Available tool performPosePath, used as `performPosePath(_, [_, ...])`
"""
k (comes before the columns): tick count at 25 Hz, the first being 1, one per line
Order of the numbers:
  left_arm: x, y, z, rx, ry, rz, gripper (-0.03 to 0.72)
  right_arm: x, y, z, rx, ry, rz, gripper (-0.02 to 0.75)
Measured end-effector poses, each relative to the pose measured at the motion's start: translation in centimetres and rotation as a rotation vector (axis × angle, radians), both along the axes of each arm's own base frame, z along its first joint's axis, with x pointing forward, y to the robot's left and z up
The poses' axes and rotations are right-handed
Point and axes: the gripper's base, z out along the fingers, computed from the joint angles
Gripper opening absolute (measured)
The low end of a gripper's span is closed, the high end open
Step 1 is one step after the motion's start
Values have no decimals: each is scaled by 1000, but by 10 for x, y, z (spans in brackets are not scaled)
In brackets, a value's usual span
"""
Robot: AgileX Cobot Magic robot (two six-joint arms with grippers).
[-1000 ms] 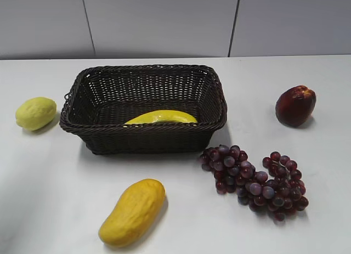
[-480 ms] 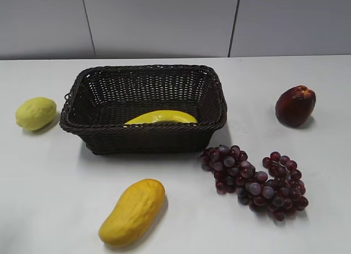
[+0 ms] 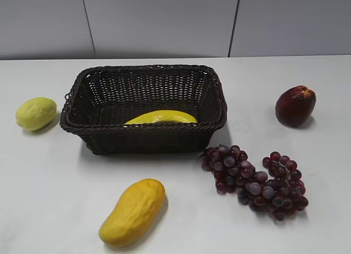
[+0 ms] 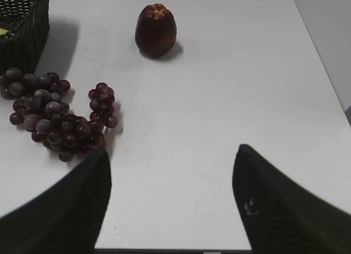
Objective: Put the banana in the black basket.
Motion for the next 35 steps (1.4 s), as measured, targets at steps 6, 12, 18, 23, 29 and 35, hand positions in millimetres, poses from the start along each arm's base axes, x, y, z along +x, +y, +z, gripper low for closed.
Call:
performPosePath(6, [-3,3,-13,24,20,15,526,0,0,0,0,0,0,555])
performPosePath(12, [-3,3,-13,29,20,19,526,0,0,0,0,0,0,555])
performPosePath(18, [-3,3,-13,29,21,19,526,0,0,0,0,0,0,555])
performPosePath(23, [-4,3,-13,28,14,19,526,0,0,0,0,0,0,555])
performPosePath(29, [-19,4,-10,22,-88,21,526,0,0,0,0,0,0,555])
performPosePath(35, [-35,5,-9,15,-193,22,526,0,0,0,0,0,0,555])
